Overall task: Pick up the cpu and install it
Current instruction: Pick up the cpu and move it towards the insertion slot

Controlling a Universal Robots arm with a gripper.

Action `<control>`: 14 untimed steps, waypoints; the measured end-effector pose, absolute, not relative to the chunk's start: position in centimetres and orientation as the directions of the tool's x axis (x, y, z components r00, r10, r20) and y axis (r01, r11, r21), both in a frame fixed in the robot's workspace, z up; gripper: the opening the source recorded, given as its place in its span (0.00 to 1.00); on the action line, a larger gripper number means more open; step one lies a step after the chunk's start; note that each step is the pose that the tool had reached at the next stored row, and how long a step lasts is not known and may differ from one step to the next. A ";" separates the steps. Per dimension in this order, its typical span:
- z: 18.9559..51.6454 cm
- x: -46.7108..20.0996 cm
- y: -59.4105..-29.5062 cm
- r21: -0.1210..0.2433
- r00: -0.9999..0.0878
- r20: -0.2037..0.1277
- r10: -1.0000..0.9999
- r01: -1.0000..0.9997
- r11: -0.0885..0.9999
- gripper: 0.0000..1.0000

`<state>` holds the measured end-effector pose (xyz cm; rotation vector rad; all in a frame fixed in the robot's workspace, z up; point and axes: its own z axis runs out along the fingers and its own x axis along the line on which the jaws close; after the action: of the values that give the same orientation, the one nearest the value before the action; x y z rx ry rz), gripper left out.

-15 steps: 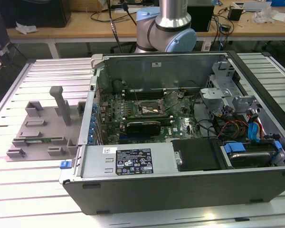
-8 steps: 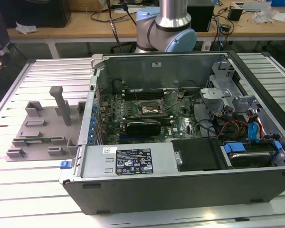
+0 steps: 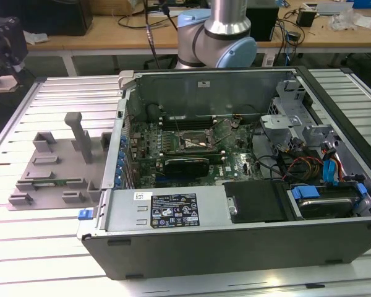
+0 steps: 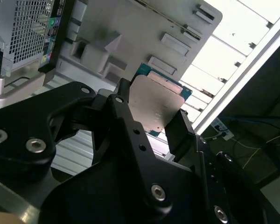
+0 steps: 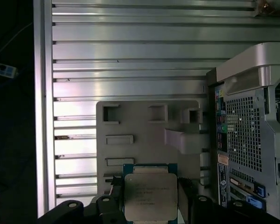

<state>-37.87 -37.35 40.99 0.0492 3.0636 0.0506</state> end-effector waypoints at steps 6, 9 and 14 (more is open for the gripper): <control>41.0 -36.3 -37.4 0.034 -0.997 -0.077 0.033 0.031 0.999 0.55; 41.0 -35.4 -37.4 0.034 -0.997 -0.076 0.033 0.031 0.999 0.55; 41.0 -34.4 -37.4 0.034 -0.997 -0.077 0.033 0.031 0.999 0.55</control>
<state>-34.40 -37.36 40.99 0.0493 3.0636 0.0506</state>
